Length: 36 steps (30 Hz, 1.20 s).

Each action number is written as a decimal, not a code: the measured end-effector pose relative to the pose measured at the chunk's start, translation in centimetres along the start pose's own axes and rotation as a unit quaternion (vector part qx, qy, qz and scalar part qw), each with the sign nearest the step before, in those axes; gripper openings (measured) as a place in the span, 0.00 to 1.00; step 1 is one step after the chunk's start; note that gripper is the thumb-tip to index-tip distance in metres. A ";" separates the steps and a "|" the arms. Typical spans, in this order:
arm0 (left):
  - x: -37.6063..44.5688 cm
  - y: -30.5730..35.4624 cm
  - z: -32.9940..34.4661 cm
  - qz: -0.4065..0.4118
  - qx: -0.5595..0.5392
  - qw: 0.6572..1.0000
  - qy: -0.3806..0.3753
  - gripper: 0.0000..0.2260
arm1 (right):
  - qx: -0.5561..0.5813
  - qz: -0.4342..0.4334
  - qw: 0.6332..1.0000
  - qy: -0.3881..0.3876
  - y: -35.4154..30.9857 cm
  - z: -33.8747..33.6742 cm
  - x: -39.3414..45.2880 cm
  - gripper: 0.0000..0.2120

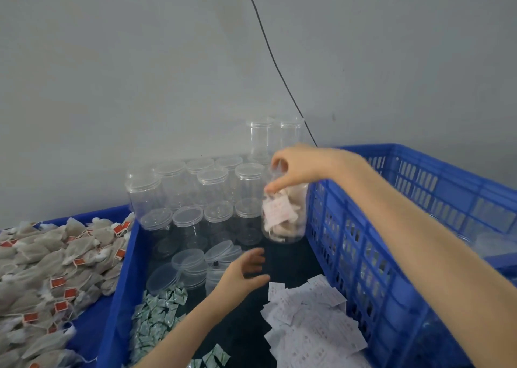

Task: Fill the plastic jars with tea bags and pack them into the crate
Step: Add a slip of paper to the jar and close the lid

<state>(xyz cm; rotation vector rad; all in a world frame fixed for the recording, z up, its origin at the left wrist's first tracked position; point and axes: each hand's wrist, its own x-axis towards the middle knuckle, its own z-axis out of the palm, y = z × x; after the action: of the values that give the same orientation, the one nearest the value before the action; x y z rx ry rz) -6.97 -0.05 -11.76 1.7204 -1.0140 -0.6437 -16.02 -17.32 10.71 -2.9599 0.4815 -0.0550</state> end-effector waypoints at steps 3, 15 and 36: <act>0.2 -0.3 0.1 -0.028 0.000 1.000 -0.003 0.13 | 0.023 0.046 0.995 0.091 3.2 -3.6 -0.7 0.41; 0.8 -0.7 -0.3 -0.088 -0.067 0.993 0.037 0.10 | 0.044 0.305 0.922 0.233 15.7 -2.0 -3.5 0.26; 0.6 -0.5 -0.1 -0.119 -0.060 0.991 0.020 0.10 | 0.016 0.287 0.958 -0.022 17.9 1.4 -5.3 0.24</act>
<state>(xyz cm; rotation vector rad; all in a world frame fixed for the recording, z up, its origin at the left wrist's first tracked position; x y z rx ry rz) -6.40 -0.45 -12.17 1.7542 -0.7330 -0.8014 -26.54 -32.28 6.69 -2.6607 1.2883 0.0642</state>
